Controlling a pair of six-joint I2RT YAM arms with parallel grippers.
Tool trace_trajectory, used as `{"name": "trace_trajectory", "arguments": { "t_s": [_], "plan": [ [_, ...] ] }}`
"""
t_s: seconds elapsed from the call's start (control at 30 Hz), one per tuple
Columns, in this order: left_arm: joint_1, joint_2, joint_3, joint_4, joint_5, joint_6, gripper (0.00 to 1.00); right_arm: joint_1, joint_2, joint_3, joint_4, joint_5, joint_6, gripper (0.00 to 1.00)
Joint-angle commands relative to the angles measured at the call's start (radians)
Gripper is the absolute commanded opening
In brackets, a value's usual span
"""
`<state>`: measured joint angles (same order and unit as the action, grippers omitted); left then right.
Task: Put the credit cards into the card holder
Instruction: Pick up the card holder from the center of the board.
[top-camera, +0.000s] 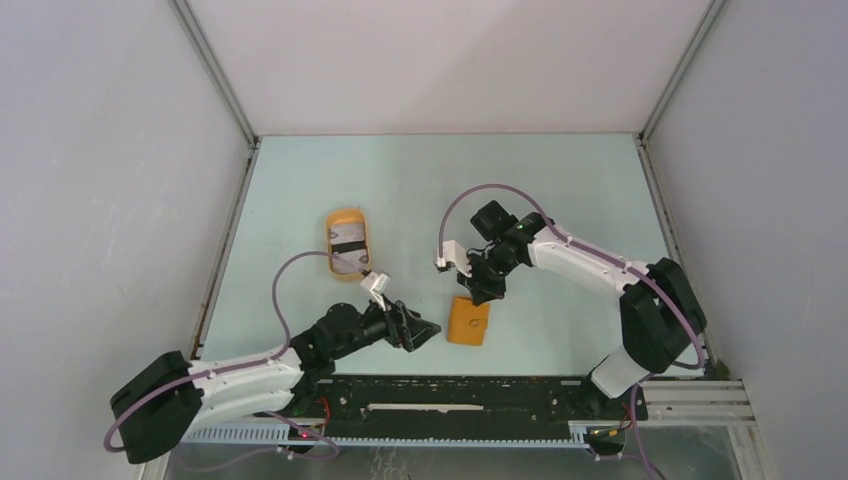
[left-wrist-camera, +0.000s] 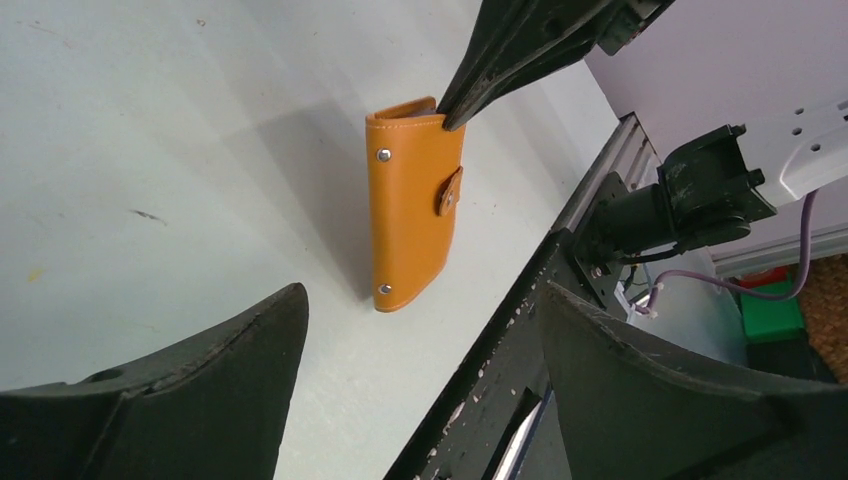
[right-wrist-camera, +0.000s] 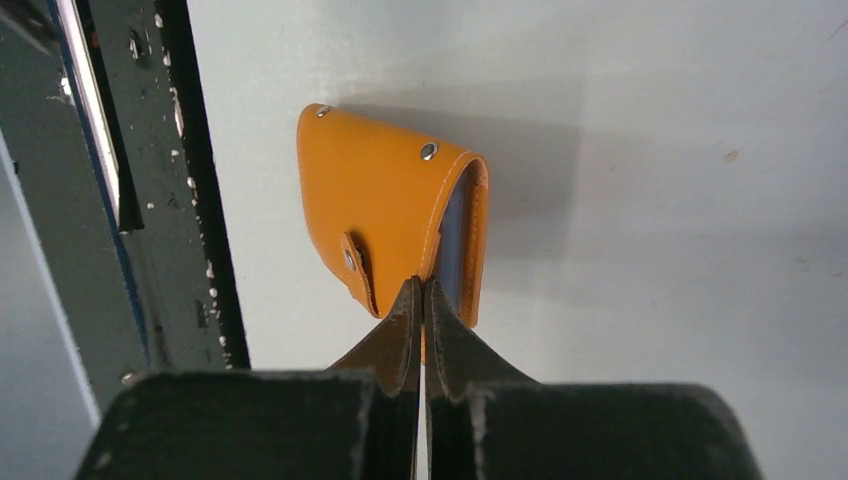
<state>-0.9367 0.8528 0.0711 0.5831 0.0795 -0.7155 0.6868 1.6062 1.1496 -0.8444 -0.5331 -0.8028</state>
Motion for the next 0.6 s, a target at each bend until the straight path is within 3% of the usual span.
{"name": "trace_trajectory", "arguments": {
  "t_s": [0.0,0.33,0.57],
  "plan": [
    [-0.006,0.084,0.044,0.144,0.037,0.056,0.9,0.023,-0.078,-0.042,0.089,-0.043,-0.069,0.0],
    [-0.006,0.334,0.083,0.359,0.208,0.233,0.89,0.098,-0.148,-0.085,0.125,-0.074,-0.122,0.0],
    [-0.005,0.489,0.122,0.45,0.288,0.229,0.75,0.118,-0.172,-0.086,0.118,-0.1,-0.127,0.0]
  ]
}}
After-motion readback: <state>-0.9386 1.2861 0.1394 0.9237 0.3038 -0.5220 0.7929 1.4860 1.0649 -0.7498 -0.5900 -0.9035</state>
